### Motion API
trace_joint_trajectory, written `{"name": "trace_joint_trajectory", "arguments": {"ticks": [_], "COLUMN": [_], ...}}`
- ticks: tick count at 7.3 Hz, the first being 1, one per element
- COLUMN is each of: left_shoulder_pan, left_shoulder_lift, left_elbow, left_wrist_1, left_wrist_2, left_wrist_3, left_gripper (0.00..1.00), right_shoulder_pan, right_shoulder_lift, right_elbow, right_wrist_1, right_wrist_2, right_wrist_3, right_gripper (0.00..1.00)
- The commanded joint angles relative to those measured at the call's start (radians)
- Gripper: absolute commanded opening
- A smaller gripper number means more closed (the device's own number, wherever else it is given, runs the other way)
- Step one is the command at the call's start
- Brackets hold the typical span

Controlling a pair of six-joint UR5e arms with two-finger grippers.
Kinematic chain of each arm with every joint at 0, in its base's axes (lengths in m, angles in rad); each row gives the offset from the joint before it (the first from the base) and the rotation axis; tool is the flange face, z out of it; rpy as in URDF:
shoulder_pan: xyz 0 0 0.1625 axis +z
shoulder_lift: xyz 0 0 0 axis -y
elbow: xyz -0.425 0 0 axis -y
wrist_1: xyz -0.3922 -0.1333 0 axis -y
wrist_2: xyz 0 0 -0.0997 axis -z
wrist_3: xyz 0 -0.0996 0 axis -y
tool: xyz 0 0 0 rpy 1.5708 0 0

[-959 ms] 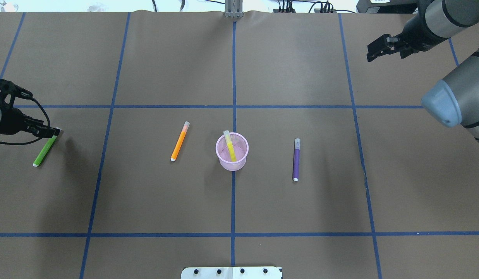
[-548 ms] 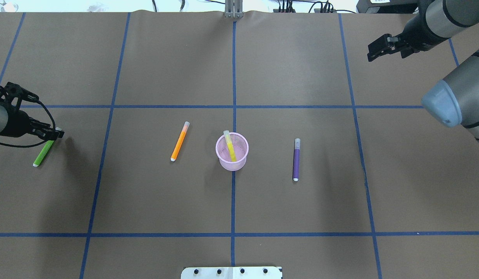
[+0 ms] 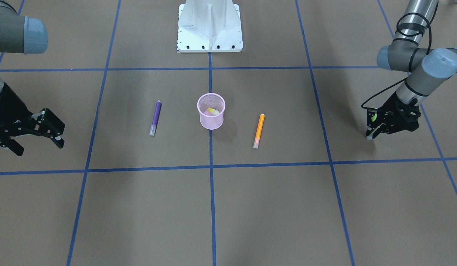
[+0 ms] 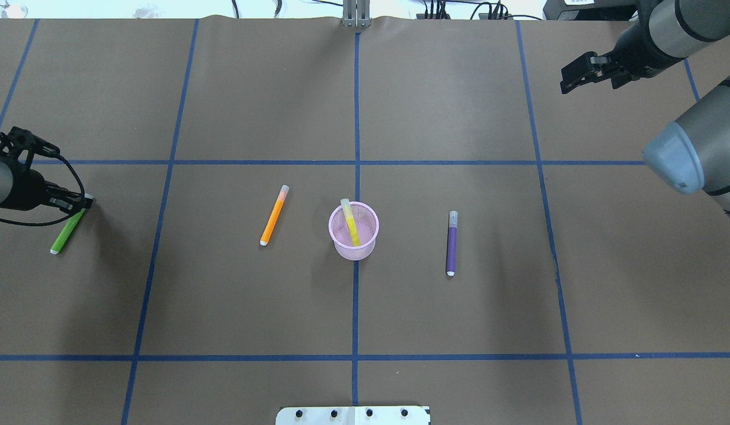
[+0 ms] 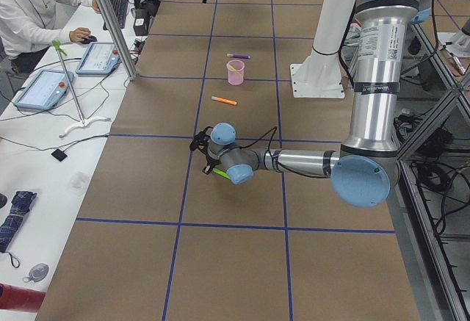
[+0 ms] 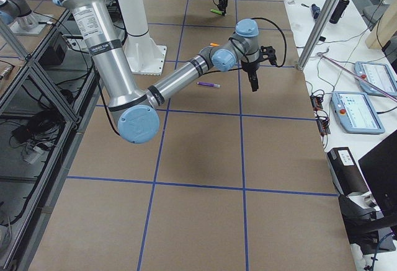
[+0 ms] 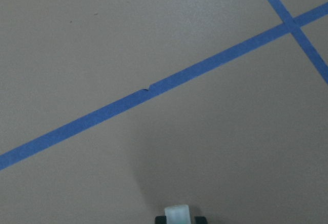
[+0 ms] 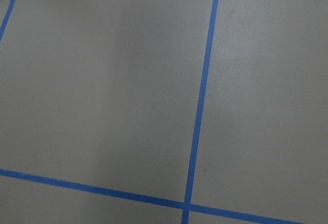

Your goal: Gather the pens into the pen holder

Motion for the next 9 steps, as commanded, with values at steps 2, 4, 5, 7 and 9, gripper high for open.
{"name": "trace_joint_trajectory", "arguments": {"ticks": [2, 4, 5, 7, 9], "left_shoulder_pan": [-0.001, -0.003, -0.001, 0.002, 0.038], "left_shoulder_lift": [0.003, -0.026, -0.085, -0.192, -0.253], "left_elbow": [-0.043, -0.153, -0.166, -0.151, -0.151], "left_wrist_1": [-0.002, -0.01, -0.076, -0.215, -0.392], "left_wrist_2": [-0.015, -0.003, -0.002, 0.0, 0.072], "left_wrist_3": [-0.006, 0.0, 0.0, -0.012, -0.012], "left_gripper": [0.0, 0.0, 0.0, 0.0, 0.0], "right_shoulder_pan": [0.0, 0.0, 0.0, 0.0, 0.0], "right_shoulder_lift": [0.001, 0.001, 0.001, 0.004, 0.004], "right_elbow": [0.002, 0.002, 0.002, 0.0, 0.0], "right_wrist_1": [0.001, 0.003, 0.003, 0.003, 0.003], "right_wrist_2": [0.0, -0.002, -0.002, -0.002, -0.003], "right_wrist_3": [0.0, 0.002, 0.002, 0.002, 0.002], "right_gripper": [1.0, 1.0, 0.99, 1.0, 1.0]}}
